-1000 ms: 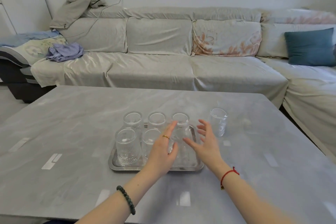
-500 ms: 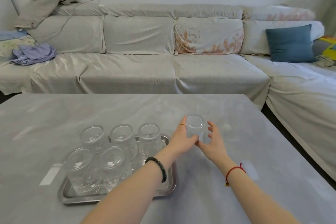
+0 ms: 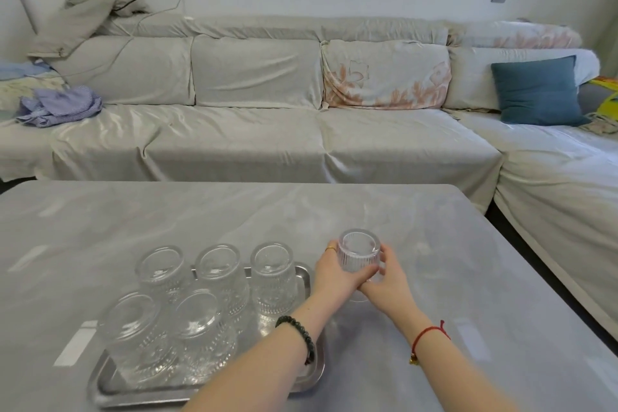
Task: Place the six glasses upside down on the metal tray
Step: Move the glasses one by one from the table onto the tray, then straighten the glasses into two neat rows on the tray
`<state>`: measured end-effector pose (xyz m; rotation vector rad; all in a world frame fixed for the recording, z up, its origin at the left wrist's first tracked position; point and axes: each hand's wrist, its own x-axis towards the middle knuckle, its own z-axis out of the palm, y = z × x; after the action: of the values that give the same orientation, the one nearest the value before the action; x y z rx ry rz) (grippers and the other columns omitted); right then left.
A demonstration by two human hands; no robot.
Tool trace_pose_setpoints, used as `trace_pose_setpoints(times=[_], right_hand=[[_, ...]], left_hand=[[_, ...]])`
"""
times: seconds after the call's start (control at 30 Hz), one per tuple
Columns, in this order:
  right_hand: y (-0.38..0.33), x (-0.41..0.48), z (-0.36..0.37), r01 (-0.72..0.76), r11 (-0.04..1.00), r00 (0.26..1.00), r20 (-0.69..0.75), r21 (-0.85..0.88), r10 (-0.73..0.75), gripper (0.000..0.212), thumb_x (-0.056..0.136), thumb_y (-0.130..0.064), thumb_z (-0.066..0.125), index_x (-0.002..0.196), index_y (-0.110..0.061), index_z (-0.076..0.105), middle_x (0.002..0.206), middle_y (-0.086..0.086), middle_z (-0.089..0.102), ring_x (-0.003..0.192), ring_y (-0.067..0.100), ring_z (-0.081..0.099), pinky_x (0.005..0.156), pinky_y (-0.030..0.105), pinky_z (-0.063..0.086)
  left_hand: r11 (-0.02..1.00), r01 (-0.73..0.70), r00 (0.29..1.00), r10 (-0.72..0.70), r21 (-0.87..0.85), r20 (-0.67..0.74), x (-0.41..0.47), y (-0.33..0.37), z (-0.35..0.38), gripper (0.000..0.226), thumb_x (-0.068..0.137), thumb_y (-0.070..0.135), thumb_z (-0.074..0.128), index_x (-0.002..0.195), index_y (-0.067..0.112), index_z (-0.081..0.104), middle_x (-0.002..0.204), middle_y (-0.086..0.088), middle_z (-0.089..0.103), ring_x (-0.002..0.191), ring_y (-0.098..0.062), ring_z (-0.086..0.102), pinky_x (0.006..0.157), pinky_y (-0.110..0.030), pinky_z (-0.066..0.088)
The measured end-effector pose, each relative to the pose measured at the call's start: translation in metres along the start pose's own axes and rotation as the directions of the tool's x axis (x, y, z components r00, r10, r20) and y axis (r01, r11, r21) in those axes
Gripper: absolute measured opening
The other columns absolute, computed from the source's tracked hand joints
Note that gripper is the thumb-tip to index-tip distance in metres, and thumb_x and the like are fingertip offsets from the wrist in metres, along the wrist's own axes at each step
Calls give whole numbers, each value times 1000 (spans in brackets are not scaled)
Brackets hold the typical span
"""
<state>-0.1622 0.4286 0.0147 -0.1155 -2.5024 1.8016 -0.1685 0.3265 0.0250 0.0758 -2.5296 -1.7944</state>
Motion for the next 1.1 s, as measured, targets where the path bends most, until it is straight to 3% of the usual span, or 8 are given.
trace_pose_setpoints(times=[0.1,0.2,0.3,0.47,0.57,0.73,0.93,1.1], right_hand=[[-7,-25,7,87,996,996,-30,12,-87,69,59,0,73,111,-32,41,105,-13,55,104,17,56,87,38,50],[-16,-51,21,140,990,989,-45,32,-138,77,53,-1,76,112,-35,41,111,-17,54,101,7,55,86,43,53],[-23,-76,42,150,988,988,-40,24,-149,75,50,-12,81,110,-37,42,109,-21,55,97,2,55,84,42,54],[-32,-101,73,145,989,989,-22,18,-144,74,52,-21,85,109,-35,41,113,-4,57,102,16,57,91,43,50],[-36,-107,89,150,989,989,-17,11,-149,74,52,-24,85,110,-35,40,113,-5,55,106,17,54,94,38,47],[-35,-115,108,177,982,984,13,-69,-176,78,53,-21,83,119,-21,41,120,-1,53,112,16,48,100,36,41],[-26,-122,120,99,989,995,19,-106,-98,83,56,-26,82,125,-19,36,125,4,51,117,22,48,101,41,42],[-27,-121,124,105,989,994,49,-100,-101,88,61,-26,81,132,-18,30,135,6,45,124,23,42,106,45,37]], left_hand=[[995,-87,995,85,-46,-53,-27,4,-17,54,57,32,82,97,29,45,86,19,55,83,0,56,63,-3,41],[984,-131,989,121,-117,-87,-56,4,-39,56,56,32,83,101,33,50,99,12,63,90,1,60,76,-14,49],[976,-152,987,143,-153,-70,-82,-5,-64,50,60,27,82,95,44,49,96,19,63,89,14,57,74,-4,44],[990,-139,989,140,-19,49,-117,-28,-109,67,72,33,72,128,36,34,125,24,44,116,6,41,93,-5,31],[990,-123,992,120,66,43,-137,-47,-140,80,74,41,68,139,28,24,131,24,29,123,6,28,105,-17,24],[951,-255,967,255,175,18,-163,-68,-194,54,76,26,71,115,49,43,122,26,49,112,19,43,94,0,30],[925,-290,911,346,247,-226,-179,-94,-244,42,68,31,77,98,52,56,99,24,66,99,9,55,87,-1,34],[948,-104,901,218,301,-376,-179,-128,-269,67,64,29,80,118,43,44,119,28,43,111,10,38,99,-12,25]])
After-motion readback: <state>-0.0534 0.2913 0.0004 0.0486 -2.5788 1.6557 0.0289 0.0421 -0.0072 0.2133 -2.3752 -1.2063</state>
